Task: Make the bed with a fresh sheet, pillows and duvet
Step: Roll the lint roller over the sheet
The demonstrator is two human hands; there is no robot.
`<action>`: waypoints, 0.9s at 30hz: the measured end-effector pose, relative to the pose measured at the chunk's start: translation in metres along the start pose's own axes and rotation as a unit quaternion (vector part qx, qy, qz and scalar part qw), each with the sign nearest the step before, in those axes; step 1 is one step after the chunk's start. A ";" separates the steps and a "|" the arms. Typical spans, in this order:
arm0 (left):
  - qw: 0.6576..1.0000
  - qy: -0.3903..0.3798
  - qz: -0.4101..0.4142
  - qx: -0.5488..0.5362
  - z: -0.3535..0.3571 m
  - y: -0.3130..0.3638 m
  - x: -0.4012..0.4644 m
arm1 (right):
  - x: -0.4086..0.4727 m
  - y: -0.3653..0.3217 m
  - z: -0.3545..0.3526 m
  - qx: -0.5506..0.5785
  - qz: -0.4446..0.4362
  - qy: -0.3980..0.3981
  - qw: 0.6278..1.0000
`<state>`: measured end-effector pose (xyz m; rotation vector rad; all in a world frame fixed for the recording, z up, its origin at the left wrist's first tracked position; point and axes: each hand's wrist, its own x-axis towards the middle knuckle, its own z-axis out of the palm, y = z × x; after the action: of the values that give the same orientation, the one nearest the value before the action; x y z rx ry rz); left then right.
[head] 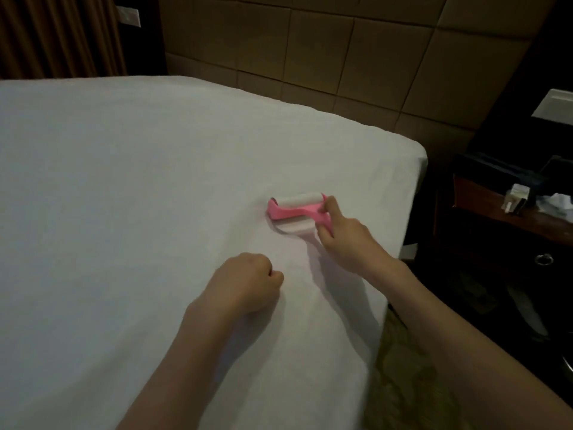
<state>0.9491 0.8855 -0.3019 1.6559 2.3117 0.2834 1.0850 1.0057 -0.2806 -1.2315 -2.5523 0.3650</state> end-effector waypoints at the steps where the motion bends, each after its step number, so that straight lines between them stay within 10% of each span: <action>1: 1.000 0.001 0.005 -0.014 0.001 -0.002 0.000 | 0.023 -0.006 0.005 0.001 0.005 0.004 1.000; 13: 0.995 0.039 0.023 -0.095 0.002 -0.016 0.000 | 0.138 -0.028 0.020 0.010 -0.008 0.005 1.000; 21: 0.986 0.158 -0.062 0.004 0.012 0.003 -0.026 | 0.037 0.048 -0.017 -0.020 -0.127 -0.047 0.991; 27: 0.970 0.195 0.047 0.136 0.018 0.035 0.027 | -0.065 0.169 -0.096 0.019 -0.127 -0.118 0.985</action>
<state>0.9784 0.9227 -0.3107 1.9968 2.6603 0.3529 1.2800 1.0668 -0.2587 -0.8779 -2.8450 0.5260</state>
